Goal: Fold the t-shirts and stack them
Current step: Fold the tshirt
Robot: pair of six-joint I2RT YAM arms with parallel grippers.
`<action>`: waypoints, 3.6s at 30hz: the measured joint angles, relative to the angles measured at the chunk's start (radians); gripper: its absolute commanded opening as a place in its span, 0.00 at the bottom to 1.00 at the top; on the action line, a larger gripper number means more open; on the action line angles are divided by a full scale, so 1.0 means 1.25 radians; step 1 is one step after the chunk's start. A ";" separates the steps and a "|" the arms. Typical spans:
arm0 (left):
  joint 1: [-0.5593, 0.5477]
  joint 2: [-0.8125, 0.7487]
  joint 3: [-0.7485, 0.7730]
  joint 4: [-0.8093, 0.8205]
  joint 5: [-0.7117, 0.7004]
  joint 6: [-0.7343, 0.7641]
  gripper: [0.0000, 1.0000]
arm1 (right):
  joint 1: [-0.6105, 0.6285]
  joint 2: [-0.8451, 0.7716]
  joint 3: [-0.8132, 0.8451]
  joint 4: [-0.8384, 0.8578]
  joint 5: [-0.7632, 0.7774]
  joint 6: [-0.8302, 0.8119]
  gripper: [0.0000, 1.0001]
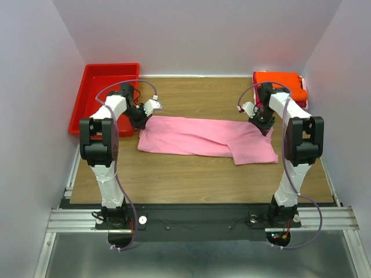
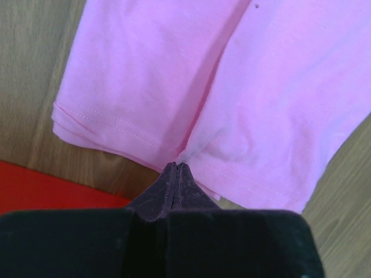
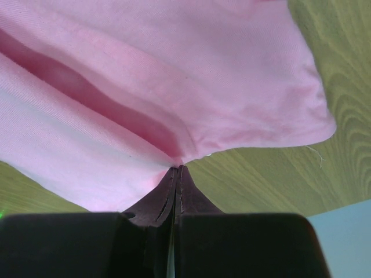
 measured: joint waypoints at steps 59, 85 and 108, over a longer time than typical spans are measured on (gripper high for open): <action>0.067 -0.186 -0.362 0.138 0.019 -0.216 0.27 | -0.273 -0.100 -0.266 -0.015 -0.241 0.204 0.01; 0.077 -0.184 -0.359 0.033 0.045 -0.110 0.34 | -0.300 -0.098 -0.236 -0.027 -0.221 0.186 0.26; 0.077 -0.180 -0.356 0.036 0.051 -0.138 0.36 | -0.308 -0.060 -0.240 -0.013 -0.299 0.201 0.29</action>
